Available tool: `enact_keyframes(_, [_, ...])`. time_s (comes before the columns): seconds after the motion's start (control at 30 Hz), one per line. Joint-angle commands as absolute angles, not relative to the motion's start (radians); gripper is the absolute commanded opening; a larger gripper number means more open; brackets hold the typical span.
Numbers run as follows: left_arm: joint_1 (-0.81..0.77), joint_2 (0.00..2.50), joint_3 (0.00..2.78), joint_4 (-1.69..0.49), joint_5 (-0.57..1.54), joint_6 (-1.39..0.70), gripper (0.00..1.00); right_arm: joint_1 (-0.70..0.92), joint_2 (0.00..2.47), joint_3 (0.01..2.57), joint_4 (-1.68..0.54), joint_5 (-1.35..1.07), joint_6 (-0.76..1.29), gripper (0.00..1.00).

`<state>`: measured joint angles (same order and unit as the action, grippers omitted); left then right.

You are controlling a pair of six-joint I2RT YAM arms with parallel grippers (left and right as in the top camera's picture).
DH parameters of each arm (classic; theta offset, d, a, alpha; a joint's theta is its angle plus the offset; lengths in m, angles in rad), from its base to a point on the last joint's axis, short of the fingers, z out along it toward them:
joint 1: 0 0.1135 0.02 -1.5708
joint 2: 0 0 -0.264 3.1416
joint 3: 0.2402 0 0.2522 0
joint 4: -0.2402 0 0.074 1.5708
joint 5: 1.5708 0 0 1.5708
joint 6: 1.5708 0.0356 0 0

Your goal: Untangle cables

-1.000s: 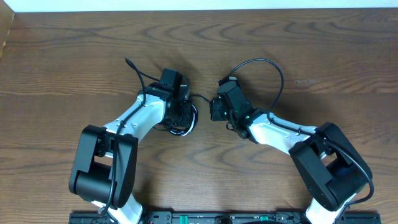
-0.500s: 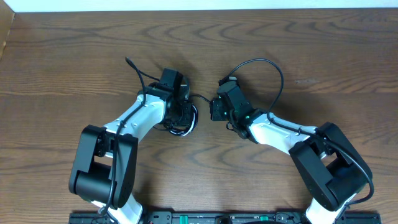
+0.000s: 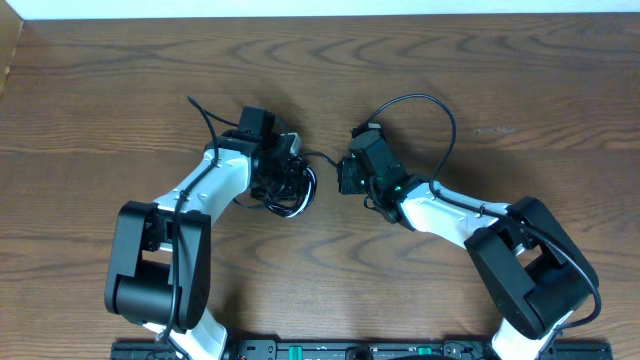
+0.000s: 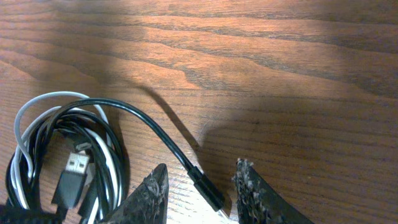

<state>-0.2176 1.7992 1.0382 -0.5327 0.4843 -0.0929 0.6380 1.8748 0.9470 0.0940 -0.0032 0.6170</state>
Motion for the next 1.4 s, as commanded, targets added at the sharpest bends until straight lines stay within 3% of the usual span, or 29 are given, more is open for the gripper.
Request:
enact_keyframes(0.0, [-0.189, 1.813, 1.030, -0.556, 0.676, 0.044, 0.07, 0.643, 1.881, 0.961, 0.094, 0.009, 0.612, 0.31])
enact_keyframes(0.6, [-0.212, 1.813, 1.030, -0.809, 0.722, 0.100, 0.08, 0.643, 1.881, 0.961, 0.094, 0.009, 0.612, 0.31])
enact_keyframes(1.03, [-0.249, 1.813, 1.004, -0.860, 0.642, 0.093, 0.09, 0.643, 1.881, 0.961, 0.094, 0.009, 0.612, 0.31])
enact_keyframes(1.13, [-0.260, 1.813, 0.983, -0.859, 0.642, 0.093, 0.17, 0.643, 1.881, 0.961, 0.094, 0.009, 0.612, 0.31])
enact_keyframes(1.17, [-0.265, 1.813, 0.975, -0.859, 0.642, 0.093, 0.25, 0.643, 1.881, 0.961, 0.094, 0.009, 0.612, 0.31])
enact_keyframes(1.3, [-0.268, 1.813, 0.963, -0.863, 0.642, 0.093, 0.40, 0.643, 1.881, 0.961, 0.094, 0.009, 0.612, 0.31])
enact_keyframes(1.37, [-0.264, 1.812, 0.965, -0.864, 0.642, 0.068, 0.43, 0.643, 1.881, 0.961, 0.094, 0.009, 0.612, 0.31])
